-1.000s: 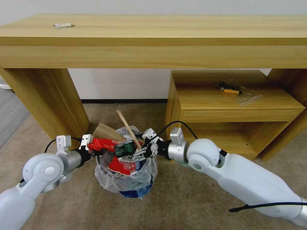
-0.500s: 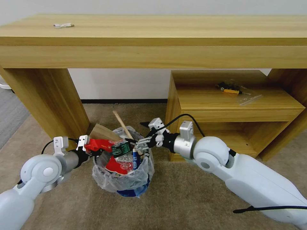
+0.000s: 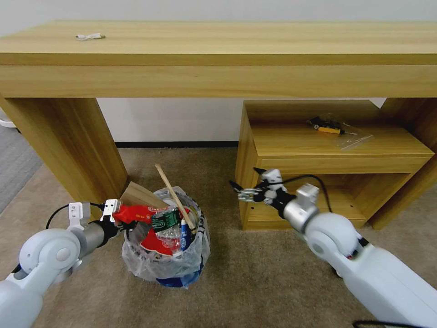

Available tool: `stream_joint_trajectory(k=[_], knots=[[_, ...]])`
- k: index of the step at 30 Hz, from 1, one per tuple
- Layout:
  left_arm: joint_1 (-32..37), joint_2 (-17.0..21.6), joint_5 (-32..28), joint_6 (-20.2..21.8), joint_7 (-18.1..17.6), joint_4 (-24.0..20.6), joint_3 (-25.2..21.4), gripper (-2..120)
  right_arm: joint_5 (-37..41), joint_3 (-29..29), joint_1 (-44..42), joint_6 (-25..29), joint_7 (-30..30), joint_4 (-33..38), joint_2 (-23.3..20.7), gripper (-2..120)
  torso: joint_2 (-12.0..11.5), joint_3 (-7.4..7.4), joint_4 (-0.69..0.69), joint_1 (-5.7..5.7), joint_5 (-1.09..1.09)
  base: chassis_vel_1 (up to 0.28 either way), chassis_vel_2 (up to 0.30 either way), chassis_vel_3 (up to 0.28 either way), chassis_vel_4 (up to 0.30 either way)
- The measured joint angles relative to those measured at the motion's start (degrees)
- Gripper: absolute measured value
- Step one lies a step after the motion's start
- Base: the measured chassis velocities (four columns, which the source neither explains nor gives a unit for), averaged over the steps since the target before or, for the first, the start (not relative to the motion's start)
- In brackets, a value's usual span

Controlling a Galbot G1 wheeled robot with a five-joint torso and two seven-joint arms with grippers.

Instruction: Pick up the trash bin and place the garbage on the floor into it.

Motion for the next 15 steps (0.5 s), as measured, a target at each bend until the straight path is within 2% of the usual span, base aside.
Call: stream_joint_trajectory(k=[9,11,13,15], knots=[[-0.93,-0.08,-0.44,0.00,0.50,0.48,0.40,0,-2.37,2.92,-7.20,0.03,1.70,4.53,0.95,100,0.00,0.01,0.02,0.00,0.00,0.000,0.000,0.000,0.000],[-0.96,-0.25,-0.77,0.00,0.48,0.23,0.22,0,-4.34,6.41,-11.21,0.21,2.11,6.23,1.35,100,0.00,0.00,0.02,0.00,-0.03,0.000,0.000,0.000,0.000],[-0.94,-0.27,-0.81,0.00,0.48,0.19,0.17,0,-4.78,7.07,-12.08,0.39,2.12,6.44,1.45,100,0.00,0.01,0.02,0.00,-0.03,0.000,0.000,0.000,0.000],[-0.45,-0.58,-0.94,0.00,0.45,-0.15,-0.44,0,-8.60,13.05,-19.11,2.56,1.79,7.70,2.60,100,0.00,0.00,0.00,0.00,0.00,0.000,0.000,0.000,0.000]])
